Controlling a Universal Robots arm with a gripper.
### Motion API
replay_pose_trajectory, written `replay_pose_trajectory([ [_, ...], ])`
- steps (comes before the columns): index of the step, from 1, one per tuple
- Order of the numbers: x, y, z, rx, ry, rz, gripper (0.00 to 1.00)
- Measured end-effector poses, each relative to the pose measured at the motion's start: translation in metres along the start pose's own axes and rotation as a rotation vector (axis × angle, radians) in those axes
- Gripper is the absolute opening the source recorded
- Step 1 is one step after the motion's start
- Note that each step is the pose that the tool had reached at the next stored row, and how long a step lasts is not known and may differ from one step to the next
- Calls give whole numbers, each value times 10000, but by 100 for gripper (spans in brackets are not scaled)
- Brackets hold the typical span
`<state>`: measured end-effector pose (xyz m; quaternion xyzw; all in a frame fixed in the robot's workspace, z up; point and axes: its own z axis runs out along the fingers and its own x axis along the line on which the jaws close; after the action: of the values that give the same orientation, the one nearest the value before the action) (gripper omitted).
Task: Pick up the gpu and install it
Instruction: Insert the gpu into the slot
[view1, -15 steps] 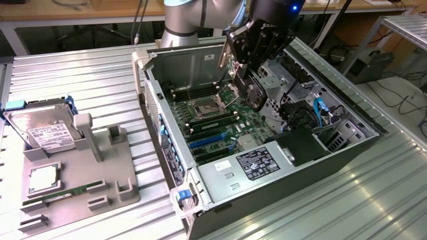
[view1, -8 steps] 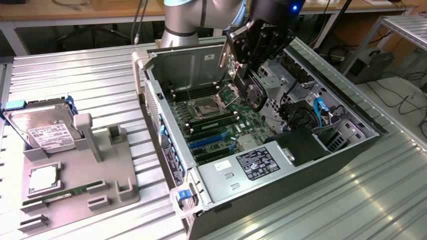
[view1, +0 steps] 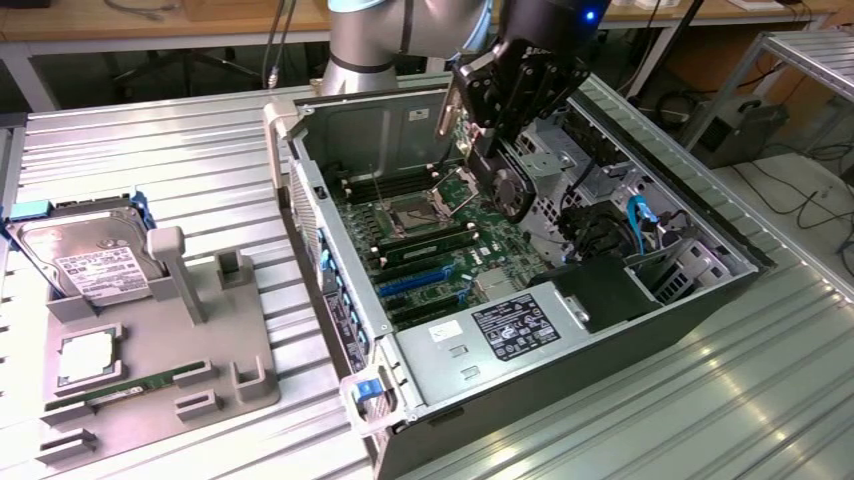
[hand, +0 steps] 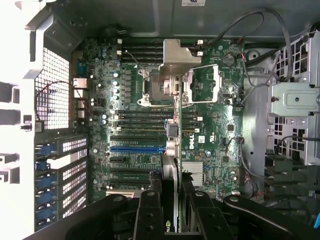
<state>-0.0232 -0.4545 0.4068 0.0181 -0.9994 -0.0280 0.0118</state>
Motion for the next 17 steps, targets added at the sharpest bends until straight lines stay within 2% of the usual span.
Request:
replay_pose_trajectory([
  [2,1,0,3,11,-4,-423,26],
  [11,0,-1,29,59,-108,-2195,26],
  [17,0,-4,67,76,-52,-3481,26],
])
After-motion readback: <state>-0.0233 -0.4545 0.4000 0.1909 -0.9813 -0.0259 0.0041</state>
